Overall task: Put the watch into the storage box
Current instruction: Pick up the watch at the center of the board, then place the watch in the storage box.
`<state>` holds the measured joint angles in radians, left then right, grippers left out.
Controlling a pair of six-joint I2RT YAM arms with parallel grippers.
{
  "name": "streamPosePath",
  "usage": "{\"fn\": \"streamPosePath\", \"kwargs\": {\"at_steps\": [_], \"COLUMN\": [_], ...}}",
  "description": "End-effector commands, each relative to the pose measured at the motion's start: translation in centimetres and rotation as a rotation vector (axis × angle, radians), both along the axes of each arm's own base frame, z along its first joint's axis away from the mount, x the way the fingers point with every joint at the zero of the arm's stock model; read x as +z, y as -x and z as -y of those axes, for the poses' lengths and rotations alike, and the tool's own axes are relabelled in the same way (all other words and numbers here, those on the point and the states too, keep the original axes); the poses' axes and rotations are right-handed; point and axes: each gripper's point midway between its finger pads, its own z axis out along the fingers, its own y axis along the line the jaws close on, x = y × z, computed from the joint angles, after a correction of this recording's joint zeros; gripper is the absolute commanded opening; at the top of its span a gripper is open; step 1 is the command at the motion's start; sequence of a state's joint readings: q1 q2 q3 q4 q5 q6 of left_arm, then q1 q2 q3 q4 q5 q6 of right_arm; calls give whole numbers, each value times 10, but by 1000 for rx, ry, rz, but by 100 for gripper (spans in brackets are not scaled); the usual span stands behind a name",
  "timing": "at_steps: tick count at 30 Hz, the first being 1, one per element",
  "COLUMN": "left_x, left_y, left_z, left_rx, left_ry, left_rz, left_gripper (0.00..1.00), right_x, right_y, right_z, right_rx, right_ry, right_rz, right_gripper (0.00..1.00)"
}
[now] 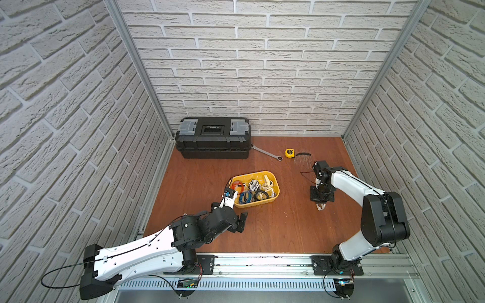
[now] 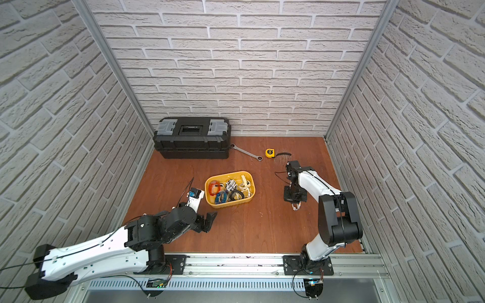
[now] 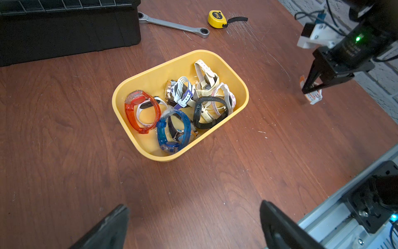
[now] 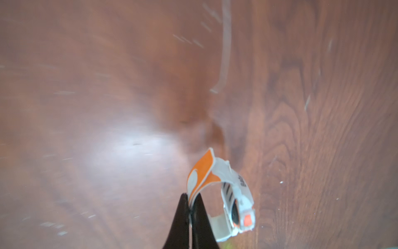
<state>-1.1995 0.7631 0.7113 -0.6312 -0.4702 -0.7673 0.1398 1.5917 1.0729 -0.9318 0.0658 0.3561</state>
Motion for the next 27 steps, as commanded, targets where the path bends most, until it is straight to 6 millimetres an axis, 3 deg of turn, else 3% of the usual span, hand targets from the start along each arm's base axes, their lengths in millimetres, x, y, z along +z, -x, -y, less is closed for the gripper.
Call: {"fn": "streamPosePath", "kwargs": {"at_steps": [1,5,8,14,20,27], "left_x": [-1,-1,0,1,1,-2], "left_y": [-2,-3,-5,-5,-6,-5], "left_z": [-3,-5,-8,-13,-15,-17], "left_rx": [25,37,57,79,90,92], "left_ry": [7,6,10,16,23,13], "left_rz": [-1,0,6,8,5,1], "left_gripper": [98,98,98,98,98,98], "right_x": [44,74,85,76,49,26], "right_y": [-17,-38,-51,-74,-93,-106], "right_z": [-41,-110,-159,-221,-252,-256], "right_rx": [98,260,373,501,567,618], "right_ry": [-38,-116,-144,-162,-146,-95], "right_rz": [99,161,181,175,145,125], "right_gripper": [2,2,2,2,2,2]}}
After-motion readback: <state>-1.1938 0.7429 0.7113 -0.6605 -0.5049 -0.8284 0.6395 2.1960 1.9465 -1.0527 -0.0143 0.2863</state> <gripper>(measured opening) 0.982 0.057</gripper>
